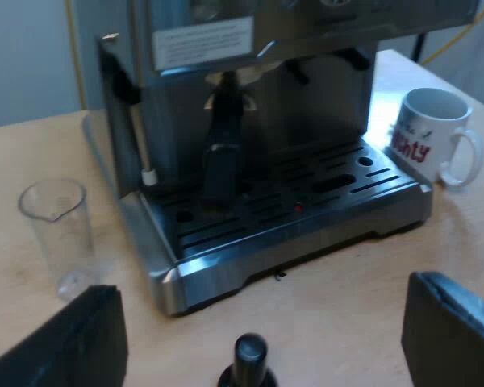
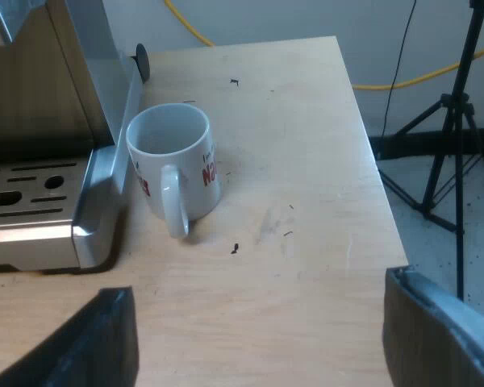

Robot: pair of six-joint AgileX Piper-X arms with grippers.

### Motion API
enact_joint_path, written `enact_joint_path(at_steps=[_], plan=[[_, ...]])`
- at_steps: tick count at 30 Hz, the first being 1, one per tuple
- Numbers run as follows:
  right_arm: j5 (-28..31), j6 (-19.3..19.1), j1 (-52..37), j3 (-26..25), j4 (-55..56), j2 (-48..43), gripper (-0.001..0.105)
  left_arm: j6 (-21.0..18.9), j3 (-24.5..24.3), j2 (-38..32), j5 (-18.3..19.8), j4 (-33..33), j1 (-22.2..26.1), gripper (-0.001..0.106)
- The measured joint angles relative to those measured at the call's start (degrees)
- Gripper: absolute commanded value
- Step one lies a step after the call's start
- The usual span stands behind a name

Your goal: Place mug into machine

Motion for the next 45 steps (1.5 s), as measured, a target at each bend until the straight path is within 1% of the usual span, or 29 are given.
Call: enact_joint_path(at_steps=[2, 3, 5, 9, 12, 16, 23, 24, 28, 30, 33, 38, 42, 45], plan=[[-0.6, 0.0, 0.0, -1.3, 0.0, 2.2, 0.064, 0.0, -0.2, 2.3, 1.3, -2.5, -0.9, 0.072], [-1.2, -0.4, 0.0, -1.9, 0.0, 3.3, 0.064, 0.0, -0.3, 3.6, 2.5, -3.7, -1.6, 0.072], [-2.9, -1.0, 0.0, -3.0, -0.1, 5.6, 0.064, 0.0, -0.6, 5.9, 3.7, -6.3, -2.8, 0.072], [-5.9, -1.4, 0.0, -3.7, -2.4, 10.0, 0.064, 0.0, -0.6, 10.7, 4.4, -10.5, -6.2, 0.072], [-7.0, -1.4, 0.0, -3.7, -4.1, 12.7, 0.064, 0.0, -0.6, 13.8, 4.6, -13.6, -8.3, 0.072], [-7.1, -1.4, 0.0, -3.7, -6.7, 15.7, 0.064, 0.0, -0.6, 17.6, 4.8, -17.5, -11.5, 0.072], [-7.8, -1.5, 0.0, -3.7, -10.8, 21.1, 0.064, 0.0, -0.6, 25.3, 4.8, -23.4, -19.9, 0.072], [-7.8, -1.5, 0.0, -3.7, -11.6, 21.9, 0.064, 0.1, -0.6, 26.6, 4.6, -24.2, -21.3, 0.072], [-7.8, -1.5, 0.0, -3.7, -12.8, 23.0, 0.064, 0.9, -0.6, 30.2, 2.4, -26.5, -23.5, 0.072], [-7.8, -1.7, 0.0, -3.7, -13.5, 25.0, 0.064, 0.9, -0.6, 33.4, 1.8, -29.1, -23.8, 0.072], [-7.8, -3.1, 0.0, -3.7, -13.7, 26.8, 0.064, 0.9, -0.6, 36.3, 1.7, -31.8, -23.8, 0.072], [-7.9, -3.2, 0.0, -3.4, -14.0, 29.4, 0.064, 0.9, -0.6, 37.8, 1.6, -33.3, -24.0, 0.072], [-8.3, -3.2, 0.0, -1.2, -16.2, 31.2, 0.064, 0.9, -0.6, 37.8, 1.4, -33.3, -24.0, 0.072], [-9.5, -3.2, 0.0, 2.7, -19.3, 33.0, 0.064, 0.9, -0.6, 37.8, 1.4, -33.3, -24.0, 0.072]])
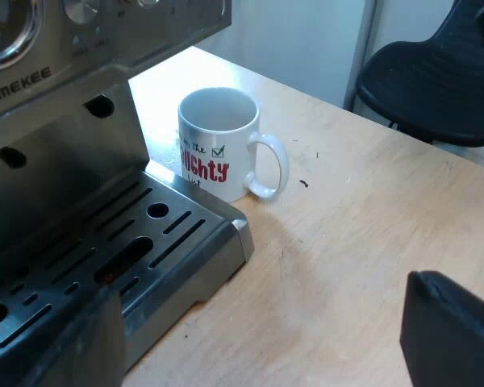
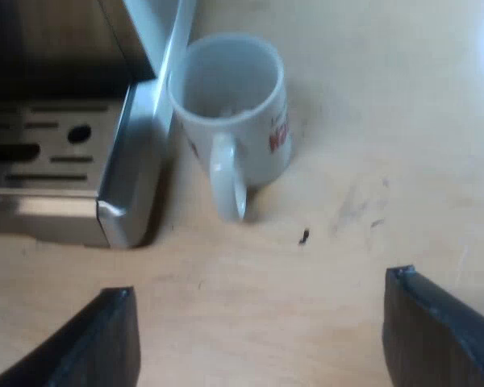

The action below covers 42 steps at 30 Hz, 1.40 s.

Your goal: Place mug into machine

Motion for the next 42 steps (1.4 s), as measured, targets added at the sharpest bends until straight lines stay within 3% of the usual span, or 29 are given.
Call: enact_joint_path(at_steps=[5, 10, 16, 21, 26, 33, 42], plan=[[-0.9, 0.0, 0.6, 5.4, -3.9, 2.1, 0.064, 0.0, 0.0, 0.0, 0.0, 0.0, 0.0, 0.072], [-0.4, 1.0, 6.7, 10.7, -11.5, 3.7, 0.064, 0.0, 0.0, 0.0, 0.0, 0.0, 0.0, 0.072], [9.7, 8.6, 15.4, 18.7, -25.6, 7.2, 0.064, 0.0, 0.0, 0.0, 0.0, 0.0, 0.0, 0.072], [14.6, 9.4, 19.5, 24.0, -37.2, 12.4, 0.064, 0.0, 0.0, 0.0, 0.0, 0.0, 0.0, 0.072], [19.8, 13.0, 20.0, 26.2, -47.1, 18.0, 0.064, 0.0, 0.0, 0.0, 0.0, 0.0, 0.0, 0.072], [20.7, 13.5, 20.0, 26.6, -66.9, 28.6, 0.064, 0.0, 0.0, 0.0, 0.0, 0.0, 0.0, 0.072], [22.6, 13.6, 20.0, 26.6, -81.2, 40.4, 0.064, 0.0, 0.0, 0.0, 0.0, 0.0, 0.0, 0.072]])
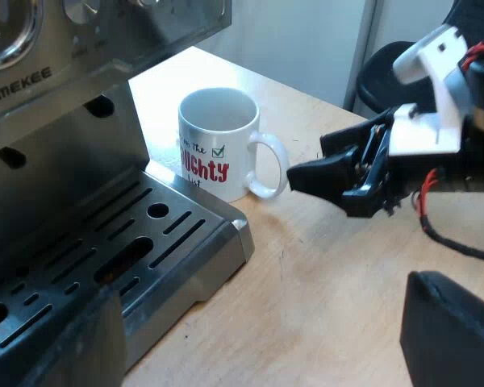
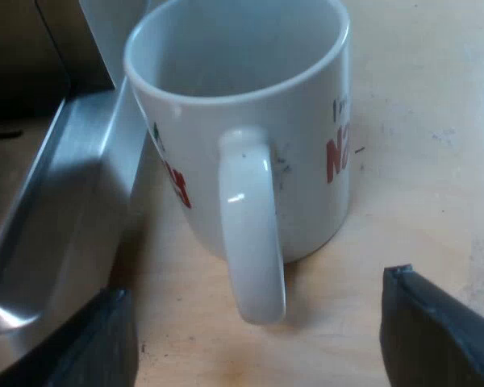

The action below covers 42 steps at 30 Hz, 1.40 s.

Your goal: Place mug into machine

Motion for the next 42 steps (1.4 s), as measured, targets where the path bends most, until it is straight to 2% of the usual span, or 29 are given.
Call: enact_joint_path(at_steps=[10, 18, 27, 31, 34, 39, 42], plan=[[2.8, 0.0, 0.0, 0.0, -9.1, 7.6, 0.063, 0.0, 0.0, 0.0, 0.0, 0.0, 0.0, 0.072], [3.4, 0.1, 0.0, -4.8, -9.2, 11.2, 0.06, 0.0, 0.0, 0.0, 0.0, 0.0, 0.0, 0.072], [4.1, 0.1, 0.0, -9.4, -0.8, 12.2, 0.06, 0.0, 0.1, 0.0, 0.0, 0.0, 0.0, 0.072], [4.1, 0.1, 0.0, -10.0, 0.8, 12.2, 0.058, 0.0, 0.1, 0.0, 0.0, 0.0, 0.0, 0.072], [4.1, 0.1, 0.0, -10.0, 1.1, 12.2, 0.045, 0.0, 0.1, 0.0, 0.0, 0.0, 0.0, 0.072], [4.6, -0.1, 0.0, -10.0, 1.1, 12.2, 0.014, 0.0, 0.1, 0.0, 0.0, 0.0, 0.0, 0.072], [4.7, -0.8, 0.0, -10.0, 1.1, 12.2, 0.001, 0.2, 0.1, 0.0, 0.0, 0.0, 0.0, 0.072]])
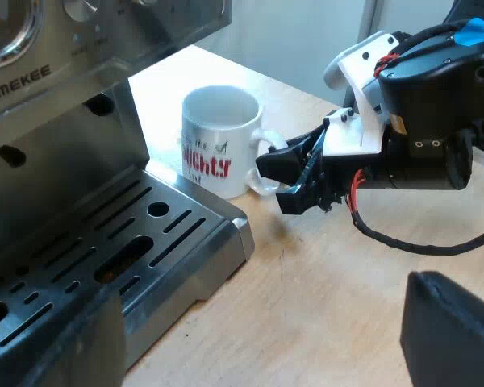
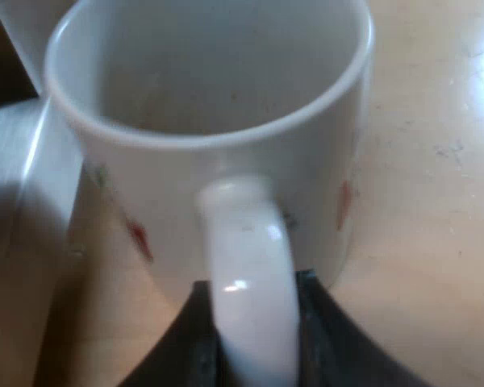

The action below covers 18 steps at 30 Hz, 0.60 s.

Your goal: Place mug into machine

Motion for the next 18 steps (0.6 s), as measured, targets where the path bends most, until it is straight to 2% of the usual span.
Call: enact_joint_path(at_steps=[7, 13, 18], plan=[[0.2, -1.7, 0.0, 0.0, 1.8, -0.5, 0.0, 1.4, 0.0, 0.0, 0.0, 0.0, 0.0, 0.072], [0.0, -1.7, 0.0, 0.3, 12.5, -7.8, 0.0, 1.2, 0.0, 0.0, 1.4, 0.0, -0.2, 0.072], [-0.1, -2.0, 0.0, 0.7, 22.7, -16.6, 0.0, 1.2, 0.0, -2.2, 1.2, 0.2, -2.5, 0.072]])
